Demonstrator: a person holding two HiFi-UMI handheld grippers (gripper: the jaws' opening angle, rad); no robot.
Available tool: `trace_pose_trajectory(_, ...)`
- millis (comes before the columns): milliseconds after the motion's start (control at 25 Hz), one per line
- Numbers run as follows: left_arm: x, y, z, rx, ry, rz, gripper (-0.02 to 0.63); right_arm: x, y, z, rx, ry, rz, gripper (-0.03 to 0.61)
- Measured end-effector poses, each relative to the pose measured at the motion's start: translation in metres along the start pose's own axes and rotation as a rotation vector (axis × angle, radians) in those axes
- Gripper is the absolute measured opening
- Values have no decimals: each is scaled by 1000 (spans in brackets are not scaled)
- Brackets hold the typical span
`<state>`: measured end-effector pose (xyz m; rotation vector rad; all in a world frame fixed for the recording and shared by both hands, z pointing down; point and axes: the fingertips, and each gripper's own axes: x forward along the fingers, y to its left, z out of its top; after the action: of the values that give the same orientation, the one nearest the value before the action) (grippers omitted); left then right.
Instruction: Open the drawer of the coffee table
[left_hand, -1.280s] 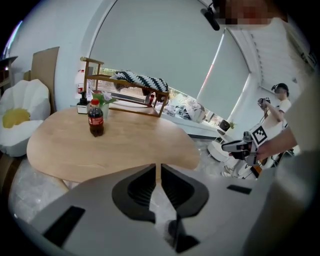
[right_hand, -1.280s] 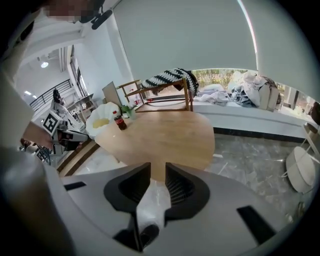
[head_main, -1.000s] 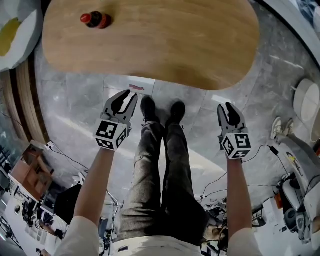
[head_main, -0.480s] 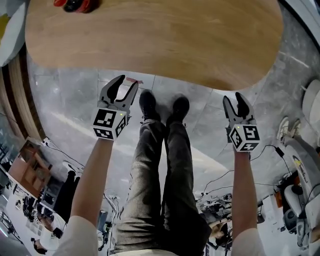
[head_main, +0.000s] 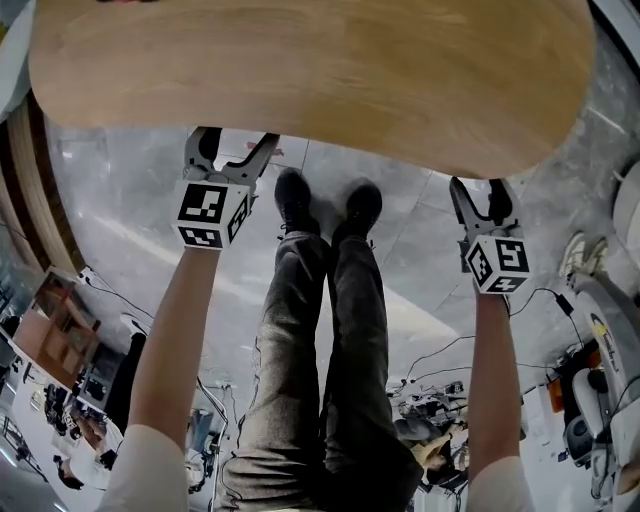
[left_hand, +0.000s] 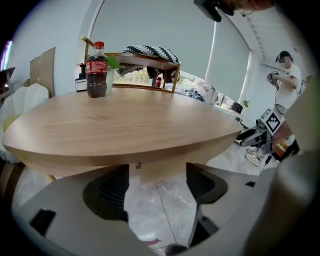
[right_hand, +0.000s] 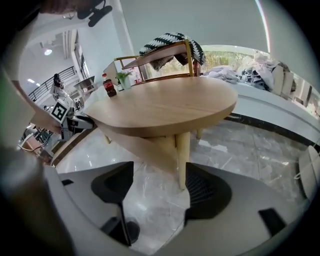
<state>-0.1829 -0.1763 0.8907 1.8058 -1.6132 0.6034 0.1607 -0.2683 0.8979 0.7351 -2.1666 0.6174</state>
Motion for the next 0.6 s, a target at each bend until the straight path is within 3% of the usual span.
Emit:
trace_pose_trajectory(160,10,2,4,12,-20,-14,402,15,4,12,-46,-29,18,347)
trace_pose_trajectory(440,19,-14,2,38,-15,-92,416,25,9,23,-61,-60,9,351)
trace_pose_trajectory(600,20,-13,5,13,-28,-68,413,24,7,23,-78,-65,0,351)
